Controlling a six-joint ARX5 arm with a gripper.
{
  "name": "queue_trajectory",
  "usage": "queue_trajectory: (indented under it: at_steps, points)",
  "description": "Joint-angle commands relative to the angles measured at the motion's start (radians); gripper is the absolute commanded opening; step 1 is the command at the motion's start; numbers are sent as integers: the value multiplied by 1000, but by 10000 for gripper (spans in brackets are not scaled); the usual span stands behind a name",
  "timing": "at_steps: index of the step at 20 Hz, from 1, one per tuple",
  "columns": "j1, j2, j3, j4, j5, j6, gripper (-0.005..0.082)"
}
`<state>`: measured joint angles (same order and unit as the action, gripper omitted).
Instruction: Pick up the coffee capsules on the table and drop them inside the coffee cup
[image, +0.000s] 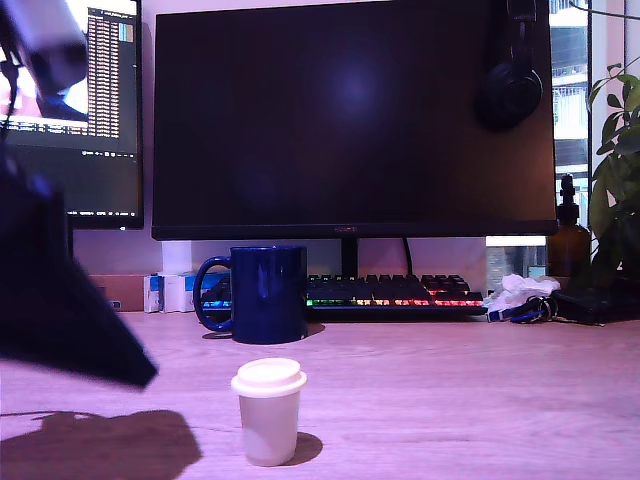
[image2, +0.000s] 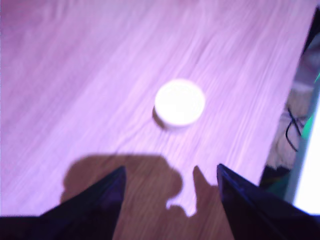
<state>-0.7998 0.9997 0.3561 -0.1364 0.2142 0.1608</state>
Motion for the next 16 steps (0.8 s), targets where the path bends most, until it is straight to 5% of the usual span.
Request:
queue_trajectory:
  at_steps: [1,5,10,16]
  points:
    - [2,16,-18,39,3,32,528]
    - [6,56,-18,87,6,37,528]
    - [6,69,-18,122,80,68,528]
    - [6,105,-17,151,85,74,528]
